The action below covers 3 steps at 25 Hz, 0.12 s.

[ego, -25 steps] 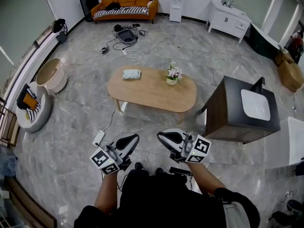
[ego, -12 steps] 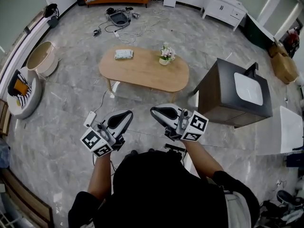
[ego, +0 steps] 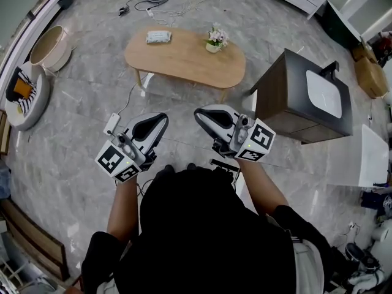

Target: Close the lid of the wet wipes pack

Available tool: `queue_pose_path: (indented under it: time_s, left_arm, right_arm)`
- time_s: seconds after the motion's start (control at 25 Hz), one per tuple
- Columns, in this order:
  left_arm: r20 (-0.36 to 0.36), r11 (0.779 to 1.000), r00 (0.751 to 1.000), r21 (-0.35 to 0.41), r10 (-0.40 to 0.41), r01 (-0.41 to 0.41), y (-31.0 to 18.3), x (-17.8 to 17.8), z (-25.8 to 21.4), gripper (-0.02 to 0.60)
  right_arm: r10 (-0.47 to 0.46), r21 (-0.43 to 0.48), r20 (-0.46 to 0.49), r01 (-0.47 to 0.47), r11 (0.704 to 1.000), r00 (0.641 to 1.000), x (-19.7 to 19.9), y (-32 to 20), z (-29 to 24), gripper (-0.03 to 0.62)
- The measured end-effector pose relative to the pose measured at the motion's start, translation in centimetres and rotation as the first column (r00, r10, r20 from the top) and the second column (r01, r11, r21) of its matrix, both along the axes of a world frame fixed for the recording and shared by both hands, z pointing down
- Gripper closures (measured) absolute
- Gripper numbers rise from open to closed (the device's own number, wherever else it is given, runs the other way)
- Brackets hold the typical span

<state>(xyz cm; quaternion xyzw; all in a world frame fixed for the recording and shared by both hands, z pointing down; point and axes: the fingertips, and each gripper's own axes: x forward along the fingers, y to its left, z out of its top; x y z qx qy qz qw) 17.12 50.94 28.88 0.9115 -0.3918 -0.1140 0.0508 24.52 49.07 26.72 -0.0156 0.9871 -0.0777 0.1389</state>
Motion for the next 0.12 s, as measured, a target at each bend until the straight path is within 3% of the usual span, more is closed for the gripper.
queue_pose_path:
  time_s: [0.12]
  left_arm:
    - [0.001,1.0,1.0,0.029,0.003,-0.003,-0.2,0.75,-0.31,0.565]
  right_arm:
    - [0.003,0.016,0.006,-0.003,1.0,1.0,0.66,-0.45,0.01,0.585]
